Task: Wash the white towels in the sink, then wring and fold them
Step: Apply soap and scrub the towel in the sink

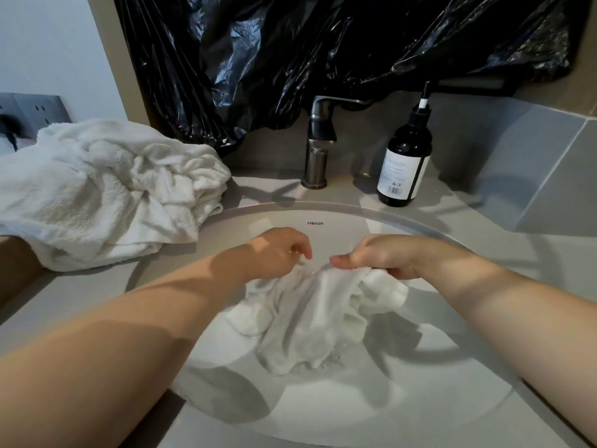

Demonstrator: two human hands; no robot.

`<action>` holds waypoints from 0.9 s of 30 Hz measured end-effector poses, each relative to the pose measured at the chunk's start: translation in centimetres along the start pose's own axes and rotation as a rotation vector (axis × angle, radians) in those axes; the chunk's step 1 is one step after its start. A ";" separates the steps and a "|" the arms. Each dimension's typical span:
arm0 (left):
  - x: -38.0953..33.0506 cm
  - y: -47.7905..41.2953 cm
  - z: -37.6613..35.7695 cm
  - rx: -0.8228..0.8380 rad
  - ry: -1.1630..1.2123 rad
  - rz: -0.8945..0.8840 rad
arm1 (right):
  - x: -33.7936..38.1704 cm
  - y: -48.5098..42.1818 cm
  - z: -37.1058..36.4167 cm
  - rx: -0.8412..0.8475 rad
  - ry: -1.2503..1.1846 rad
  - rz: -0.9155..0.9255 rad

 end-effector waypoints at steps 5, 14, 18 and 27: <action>-0.9 1.8 -2.9 0.305 0.161 0.132 | -2.7 -1.5 -0.2 -0.069 -0.178 -0.156; -0.1 1.0 -5.1 0.346 0.016 0.118 | -4.1 -2.6 0.1 0.049 0.136 -0.116; 1.9 1.9 -2.1 0.262 0.563 0.198 | -3.0 -1.6 1.4 0.042 -0.053 -0.064; 1.1 1.4 0.5 -0.258 1.259 0.390 | 2.9 2.8 3.2 -0.579 -0.511 0.178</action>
Point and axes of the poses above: each hand's wrist, its own y-axis away from the middle knuckle, its own z-axis out of the back of the hand, x = y × z, the point moved 9 cm from there along -y, towards the middle knuckle, and after that the axes turned 4 degrees about -z, right-handed, at the moved point
